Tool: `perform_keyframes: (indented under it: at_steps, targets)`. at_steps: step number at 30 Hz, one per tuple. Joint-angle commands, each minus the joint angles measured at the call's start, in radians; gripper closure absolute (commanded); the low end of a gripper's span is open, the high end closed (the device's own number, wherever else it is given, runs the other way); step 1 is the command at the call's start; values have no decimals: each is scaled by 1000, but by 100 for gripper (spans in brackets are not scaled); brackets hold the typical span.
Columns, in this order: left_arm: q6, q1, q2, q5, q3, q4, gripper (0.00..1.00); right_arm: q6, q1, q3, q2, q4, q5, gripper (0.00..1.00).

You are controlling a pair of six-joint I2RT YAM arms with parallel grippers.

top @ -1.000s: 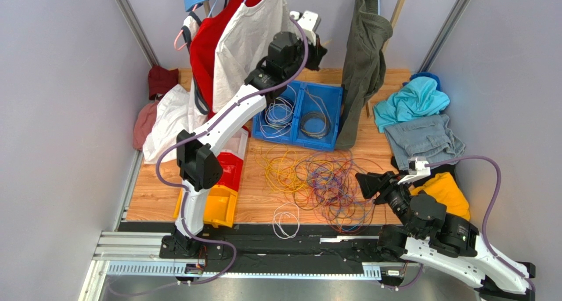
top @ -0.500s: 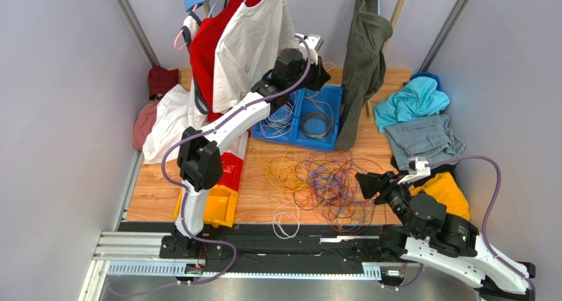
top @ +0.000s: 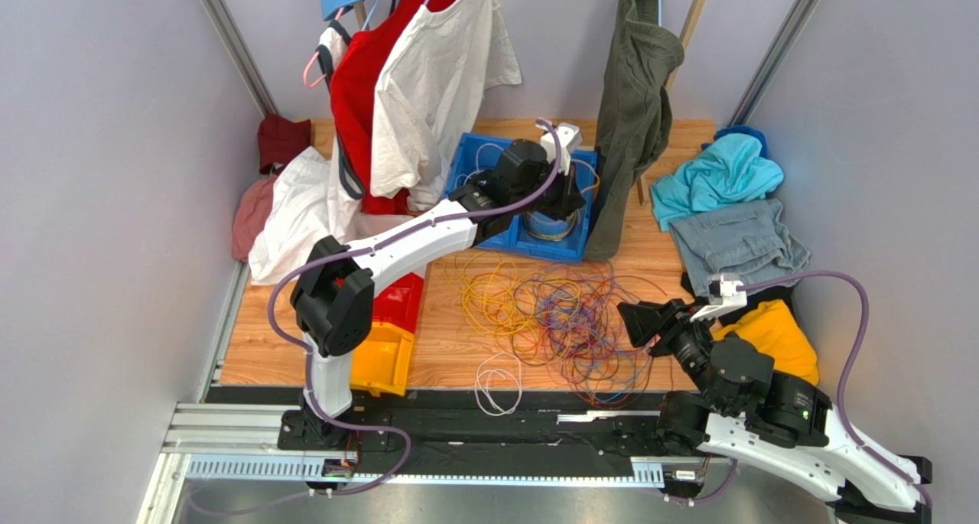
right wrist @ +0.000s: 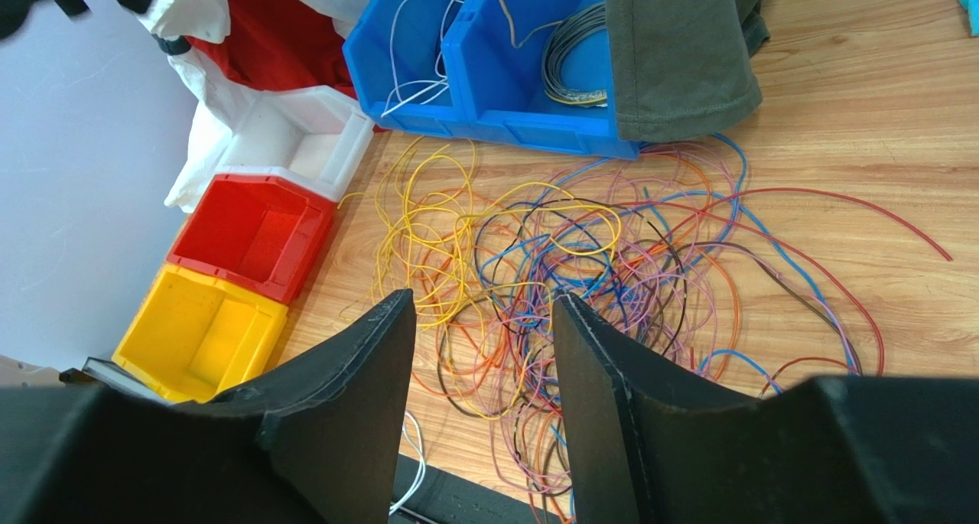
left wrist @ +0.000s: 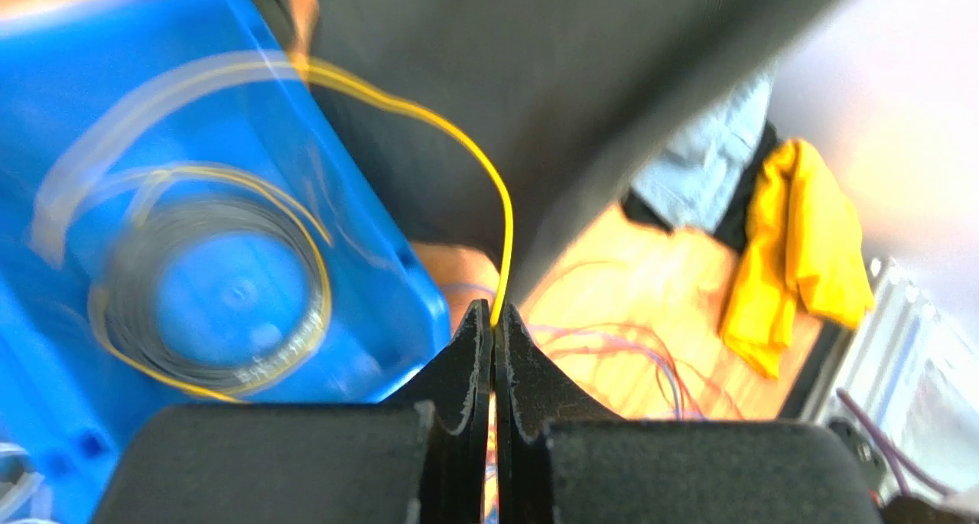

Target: Untangle the cables

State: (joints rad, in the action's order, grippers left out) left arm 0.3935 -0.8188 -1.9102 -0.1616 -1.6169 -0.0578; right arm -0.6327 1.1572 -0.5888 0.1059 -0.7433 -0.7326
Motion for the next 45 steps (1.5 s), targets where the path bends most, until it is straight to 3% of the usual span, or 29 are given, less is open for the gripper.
perform_keyframes:
  at_steps: [1, 5, 8, 23, 24, 25, 28, 29, 30, 35, 40, 45]
  targets:
    - [-47, 44, -74, 114, -207, -123, 100, -22, 1, -8, -15, 16, -11, 49]
    - [5, 96, -231, 152, -398, -252, 100, -24, 1, -12, -20, 12, -14, 49]
    - [45, 125, -292, 140, -428, -272, 100, -21, 1, -9, -14, 15, -16, 49]
    - [73, 118, -322, 34, -311, -186, 100, -12, 1, 1, 9, 30, -24, 49]
    - [68, 116, -316, 49, -304, -186, 92, -13, 1, 1, 11, 33, -24, 49]
    - [64, 113, -293, 62, -288, -188, 69, -13, 1, 1, 9, 30, -21, 49]
    - [41, 112, -225, 138, -268, -200, 36, -16, 1, 0, 9, 30, -16, 49]
    - [35, 112, -205, 160, -262, -198, 6, -19, 1, 0, 8, 27, -17, 49]
    - [21, 110, -187, 159, -256, -197, 2, -19, 1, 0, 6, 25, -17, 49]
    - [-22, 104, -43, 264, -216, -177, 1, -18, 1, 1, 6, 30, -16, 49]
    - [-47, 76, 94, 261, -132, -91, 1, -25, 1, 20, 11, 41, -7, 49]
    - [-45, -14, 297, 247, 59, 1, 1, -13, 1, 72, 47, 108, 18, 48]
